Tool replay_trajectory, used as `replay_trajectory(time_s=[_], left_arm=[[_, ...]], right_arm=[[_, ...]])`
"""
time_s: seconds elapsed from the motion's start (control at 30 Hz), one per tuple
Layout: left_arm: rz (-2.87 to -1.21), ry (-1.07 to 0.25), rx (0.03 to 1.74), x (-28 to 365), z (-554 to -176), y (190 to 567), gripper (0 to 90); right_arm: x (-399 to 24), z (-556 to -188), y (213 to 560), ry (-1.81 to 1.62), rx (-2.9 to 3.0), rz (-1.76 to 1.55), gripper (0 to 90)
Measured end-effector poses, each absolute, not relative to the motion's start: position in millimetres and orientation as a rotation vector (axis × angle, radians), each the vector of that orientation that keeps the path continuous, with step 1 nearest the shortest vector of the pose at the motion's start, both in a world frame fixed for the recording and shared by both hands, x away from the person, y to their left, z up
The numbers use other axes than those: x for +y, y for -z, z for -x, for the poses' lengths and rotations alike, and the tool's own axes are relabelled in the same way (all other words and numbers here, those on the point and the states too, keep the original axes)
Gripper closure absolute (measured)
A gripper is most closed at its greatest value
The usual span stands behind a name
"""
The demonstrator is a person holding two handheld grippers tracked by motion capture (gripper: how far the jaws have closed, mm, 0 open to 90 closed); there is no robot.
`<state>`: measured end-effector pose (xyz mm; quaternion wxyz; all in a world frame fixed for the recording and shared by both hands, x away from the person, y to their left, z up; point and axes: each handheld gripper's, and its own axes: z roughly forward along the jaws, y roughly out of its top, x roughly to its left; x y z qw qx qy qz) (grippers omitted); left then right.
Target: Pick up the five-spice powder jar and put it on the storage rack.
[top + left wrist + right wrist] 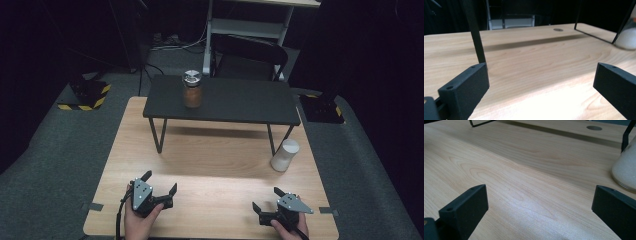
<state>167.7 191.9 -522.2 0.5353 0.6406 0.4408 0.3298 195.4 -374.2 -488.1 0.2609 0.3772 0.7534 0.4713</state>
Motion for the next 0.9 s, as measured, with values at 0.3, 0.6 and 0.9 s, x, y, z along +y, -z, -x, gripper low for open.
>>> replay_trajectory(time_s=[0.3,0.6,0.9], left_arm=[[-1.566,-0.775,1.068,192.0,-162.5,528.9,0.6],[-1.607,-0.772,1.048,191.1,-163.8,525.5,0.6],[-1.646,-0.784,1.033,187.6,-165.1,522.5,0.6]], right_arm=[[-373.5,-194.8,488.2,-1.273,2.039,-1.017,0.1],[-371.4,-194.4,487.7,-1.261,2.040,-1.014,0.2],[-369.1,-192.2,488.2,-1.253,2.036,-1.004,0.2]])
